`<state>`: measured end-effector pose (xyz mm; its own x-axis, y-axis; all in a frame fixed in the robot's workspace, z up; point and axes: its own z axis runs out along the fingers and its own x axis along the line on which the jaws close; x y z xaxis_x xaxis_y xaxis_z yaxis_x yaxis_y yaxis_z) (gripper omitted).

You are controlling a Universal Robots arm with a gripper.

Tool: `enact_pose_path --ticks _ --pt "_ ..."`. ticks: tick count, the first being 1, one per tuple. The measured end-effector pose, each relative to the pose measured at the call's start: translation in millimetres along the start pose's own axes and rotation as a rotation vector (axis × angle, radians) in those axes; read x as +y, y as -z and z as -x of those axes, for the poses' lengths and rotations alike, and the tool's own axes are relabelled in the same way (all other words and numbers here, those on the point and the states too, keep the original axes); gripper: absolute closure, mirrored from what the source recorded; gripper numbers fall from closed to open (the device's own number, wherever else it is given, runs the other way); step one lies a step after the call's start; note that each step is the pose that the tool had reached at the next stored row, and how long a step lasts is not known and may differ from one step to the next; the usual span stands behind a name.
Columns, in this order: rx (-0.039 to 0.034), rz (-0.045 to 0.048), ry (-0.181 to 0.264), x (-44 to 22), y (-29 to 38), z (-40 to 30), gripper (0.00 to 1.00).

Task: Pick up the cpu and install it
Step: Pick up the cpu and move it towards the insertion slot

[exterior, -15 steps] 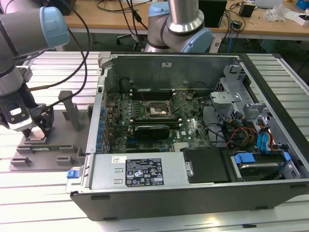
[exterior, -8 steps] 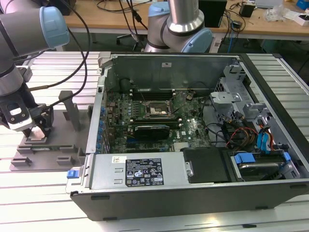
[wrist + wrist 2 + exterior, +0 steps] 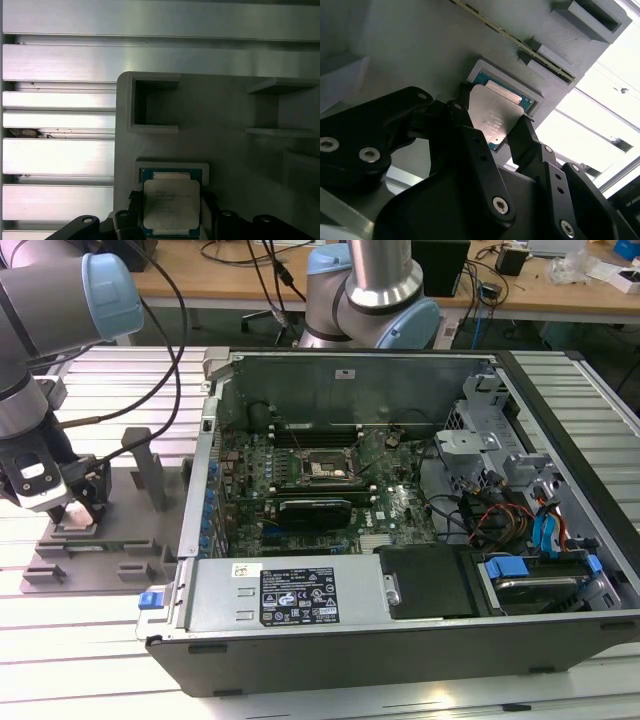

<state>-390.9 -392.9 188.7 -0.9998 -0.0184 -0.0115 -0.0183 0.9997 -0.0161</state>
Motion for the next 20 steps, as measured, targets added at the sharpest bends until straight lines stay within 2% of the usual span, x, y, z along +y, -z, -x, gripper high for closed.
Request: enact_pose_path --ticks 2,6,13,20 --pt "-0.0002 0.0003 0.0 0.0 0.5 0.0 0.45" --pt "0.0 0.0001 0.0 -0.1 6.1 0.1 0.45" --pt "0.0 0.0 0.0 -0.3 20.9 0.3 0.45" --pt "0.0 0.0001 0.0 -0.4 39.7 0.5 0.45"
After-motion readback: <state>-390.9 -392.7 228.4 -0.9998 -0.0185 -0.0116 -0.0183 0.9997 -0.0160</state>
